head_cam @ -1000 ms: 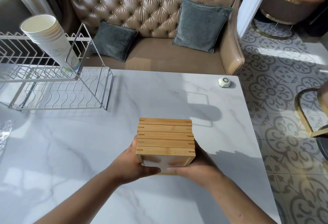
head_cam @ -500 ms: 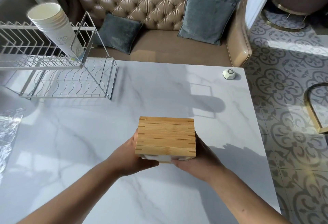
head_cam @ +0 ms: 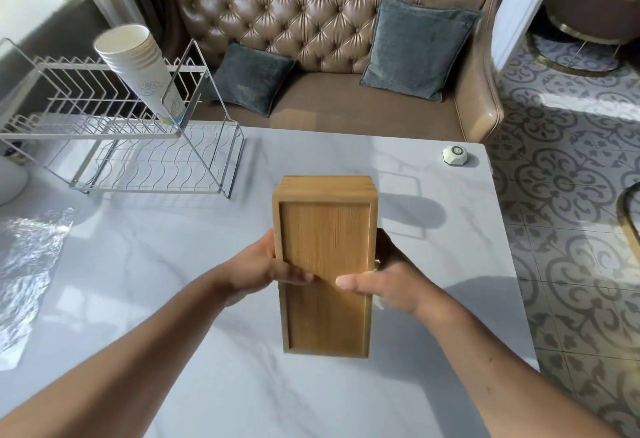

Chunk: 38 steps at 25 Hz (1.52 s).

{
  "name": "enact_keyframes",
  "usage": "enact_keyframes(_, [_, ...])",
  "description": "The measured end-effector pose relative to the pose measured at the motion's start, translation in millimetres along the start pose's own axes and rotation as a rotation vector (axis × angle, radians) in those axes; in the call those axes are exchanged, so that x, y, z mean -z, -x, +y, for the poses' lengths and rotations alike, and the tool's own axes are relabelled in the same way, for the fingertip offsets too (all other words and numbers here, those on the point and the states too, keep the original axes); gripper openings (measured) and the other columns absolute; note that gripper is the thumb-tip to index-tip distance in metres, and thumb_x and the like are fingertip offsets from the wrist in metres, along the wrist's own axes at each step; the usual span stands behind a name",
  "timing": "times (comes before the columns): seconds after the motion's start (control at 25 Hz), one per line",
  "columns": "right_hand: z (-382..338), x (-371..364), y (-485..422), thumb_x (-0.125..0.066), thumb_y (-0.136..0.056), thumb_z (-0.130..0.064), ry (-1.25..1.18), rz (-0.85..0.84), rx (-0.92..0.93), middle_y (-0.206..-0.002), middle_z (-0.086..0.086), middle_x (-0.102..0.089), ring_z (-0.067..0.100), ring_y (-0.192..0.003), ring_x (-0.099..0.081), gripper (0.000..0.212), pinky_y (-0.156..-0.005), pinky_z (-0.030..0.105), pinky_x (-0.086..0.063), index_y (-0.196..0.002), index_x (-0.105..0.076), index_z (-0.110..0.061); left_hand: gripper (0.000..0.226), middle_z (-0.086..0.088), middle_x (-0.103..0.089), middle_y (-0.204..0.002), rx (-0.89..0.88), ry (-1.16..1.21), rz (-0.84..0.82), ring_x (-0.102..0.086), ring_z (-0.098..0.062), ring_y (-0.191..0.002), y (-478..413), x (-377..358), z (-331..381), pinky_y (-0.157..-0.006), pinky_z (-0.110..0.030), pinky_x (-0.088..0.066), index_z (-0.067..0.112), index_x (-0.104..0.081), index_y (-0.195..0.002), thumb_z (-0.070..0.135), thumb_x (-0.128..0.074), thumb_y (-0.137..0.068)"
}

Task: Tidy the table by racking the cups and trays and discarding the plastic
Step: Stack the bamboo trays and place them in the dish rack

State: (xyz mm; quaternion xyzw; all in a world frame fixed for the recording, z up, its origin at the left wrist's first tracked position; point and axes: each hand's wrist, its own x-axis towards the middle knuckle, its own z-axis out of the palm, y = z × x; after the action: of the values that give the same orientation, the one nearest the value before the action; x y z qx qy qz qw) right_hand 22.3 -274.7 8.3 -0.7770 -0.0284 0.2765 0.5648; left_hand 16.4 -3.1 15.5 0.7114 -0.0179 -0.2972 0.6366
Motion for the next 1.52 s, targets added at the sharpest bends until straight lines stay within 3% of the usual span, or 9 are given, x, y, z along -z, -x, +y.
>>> enact_keyframes(0.12, [-2,-4,-5,-0.084,-0.080,-0.022,-0.321,-0.073,-0.093,-0.107,-0.010,-0.080,-0.001,-0.097,-0.074,0.049,-0.070,0.010,-0.056,-0.125,-0.067,-0.018,0.047,-0.013,-0.071,-0.132,-0.012,0.239,0.046,-0.066,-0.031,-0.124,2,-17,1,-0.099,-0.040,-0.057,0.020,-0.069,-0.131,0.025,-0.078,-0.085])
enact_keyframes(0.2, [2,-11,-6,-0.082,-0.080,-0.019,-0.485,-0.091,-0.167,-0.107,0.002,-0.081,0.012,-0.096,-0.077,0.041,-0.068,0.019,-0.060,-0.120,-0.071,-0.014,0.051,-0.014,-0.070,-0.135,0.048,0.336,0.119,-0.065,-0.033,-0.126,7,-27,-5,-0.104,-0.049,-0.055,0.020,-0.068,-0.133,0.034,-0.079,-0.085])
enact_keyframes(0.32, [4,-20,-8,-0.082,-0.073,-0.027,-0.568,-0.133,-0.251,-0.114,0.015,-0.078,0.030,-0.102,-0.076,0.054,-0.076,0.039,-0.062,-0.124,-0.070,-0.013,0.060,-0.015,-0.064,-0.142,0.119,0.397,0.082,-0.061,-0.036,-0.132,25,-37,-25,-0.109,-0.060,-0.048,0.022,-0.059,-0.142,0.035,-0.081,-0.088])
enact_keyframes(0.52, [-8,-53,-20,-0.082,-0.079,-0.032,-0.565,-0.160,-0.331,-0.115,0.014,-0.078,0.031,-0.102,-0.076,0.052,-0.078,0.043,-0.064,-0.126,-0.068,-0.014,0.044,-0.017,-0.062,-0.144,0.144,0.536,0.055,-0.061,-0.039,-0.131,54,-27,-43,-0.100,-0.051,-0.055,0.024,-0.063,-0.140,0.030,-0.070,-0.098])
enact_keyframes(0.68, [-10,-104,-23,-0.085,-0.076,-0.040,-0.494,-0.220,-0.386,-0.119,0.013,-0.077,0.032,-0.111,-0.073,0.060,-0.102,0.055,-0.054,-0.128,-0.067,-0.017,0.043,-0.022,-0.062,-0.144,0.182,0.600,0.077,-0.060,-0.042,-0.131,73,23,-54,-0.099,-0.051,-0.055,0.013,-0.064,-0.140,0.028,-0.065,-0.099])
enact_keyframes(0.84, [-17,-188,-29,-0.093,-0.061,-0.042,-0.482,-0.251,-0.405,-0.118,0.009,-0.077,0.028,-0.109,-0.074,0.079,-0.096,0.048,-0.059,-0.130,-0.065,-0.017,0.043,-0.023,-0.065,-0.140,0.190,0.608,0.089,-0.064,-0.042,-0.127,104,98,-73,-0.097,-0.052,-0.057,0.011,-0.066,-0.136,0.029,-0.068,-0.097])
enact_keyframes(1.08, [-67,-309,-69,-0.093,-0.064,-0.043,-0.532,-0.251,-0.414,-0.124,0.012,-0.075,0.030,-0.114,-0.072,0.079,-0.099,0.049,-0.057,-0.132,-0.063,-0.016,0.071,-0.003,-0.072,-0.133,0.331,0.377,0.160,-0.068,-0.028,-0.123,175,215,-114,-0.109,-0.057,-0.049,0.028,-0.060,-0.139,0.056,-0.082,-0.078])
enact_keyframes(1.24, [-99,-359,-95,-0.091,-0.064,-0.041,-0.525,-0.206,-0.416,-0.121,0.014,-0.076,0.030,-0.111,-0.074,0.073,-0.092,0.045,-0.059,-0.128,-0.066,-0.013,0.071,0.000,-0.076,-0.126,0.307,0.388,0.211,-0.071,-0.026,-0.117,209,262,-126,-0.108,-0.056,-0.050,0.029,-0.062,-0.135,0.057,-0.083,-0.073])
enact_keyframes(1.52, [-135,-384,-127,-0.082,-0.077,-0.037,-0.530,-0.148,-0.446,-0.115,0.011,-0.078,0.028,-0.106,-0.076,0.051,-0.102,0.049,-0.055,-0.122,-0.068,-0.017,0.058,-0.005,-0.079,-0.116,0.266,0.504,0.252,-0.077,-0.019,-0.099,206,299,-122,-0.078,-0.033,-0.059,0.020,-0.072,-0.125,0.045,-0.085,-0.075])
